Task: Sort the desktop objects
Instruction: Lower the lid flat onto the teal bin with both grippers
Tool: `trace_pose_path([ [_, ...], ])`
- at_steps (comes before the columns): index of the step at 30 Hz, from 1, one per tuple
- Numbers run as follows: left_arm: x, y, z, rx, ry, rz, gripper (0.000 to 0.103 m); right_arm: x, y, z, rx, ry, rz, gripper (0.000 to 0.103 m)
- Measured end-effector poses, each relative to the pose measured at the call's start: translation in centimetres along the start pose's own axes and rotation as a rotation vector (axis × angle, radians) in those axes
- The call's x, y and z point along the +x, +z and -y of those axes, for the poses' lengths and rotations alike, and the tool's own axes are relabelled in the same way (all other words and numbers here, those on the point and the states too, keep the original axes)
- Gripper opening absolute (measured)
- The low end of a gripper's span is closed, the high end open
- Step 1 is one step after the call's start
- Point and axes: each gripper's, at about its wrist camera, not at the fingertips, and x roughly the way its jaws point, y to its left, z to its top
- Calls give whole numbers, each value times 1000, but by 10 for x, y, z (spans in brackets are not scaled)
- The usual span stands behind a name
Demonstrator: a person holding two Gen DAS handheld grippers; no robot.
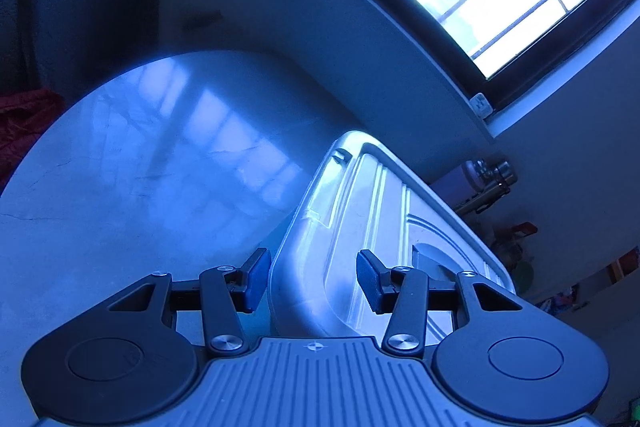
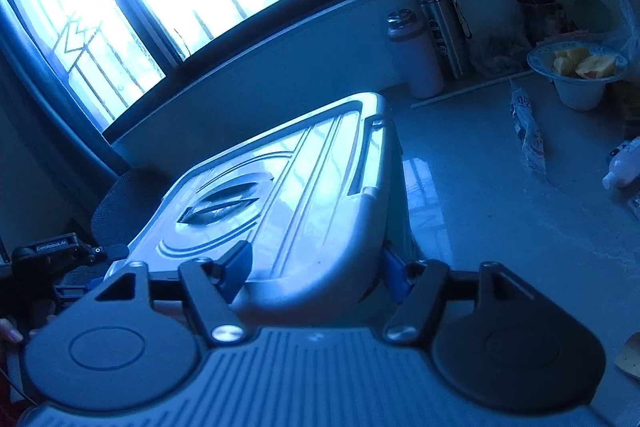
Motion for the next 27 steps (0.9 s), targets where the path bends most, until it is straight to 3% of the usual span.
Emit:
trace_pose_path([
  [3, -1, 1, -1, -20, 7, -9, 49, -4, 2, -1, -23, -23, 16, 76],
  [10, -7, 7, 13, 44, 60, -16, 51, -9, 10, -4, -67, -61, 40, 81],
  [11, -8, 8, 15, 55, 62, -19, 55, -9, 11, -3, -69, -65, 38, 82],
  [13, -11, 10, 20, 87, 74, -18, 77, -10, 12, -3, -74, -70, 35, 83],
  [16, -13, 13, 28, 135, 108, -30, 83, -11, 13, -4, -80, -78, 32, 83],
  [23, -18, 18, 49, 245, 191, -69, 86, -16, 15, -5, -96, -106, 21, 85],
  [27, -23, 22, 65, 342, 260, -111, 86, -17, 23, -11, -133, -136, -33, 88],
])
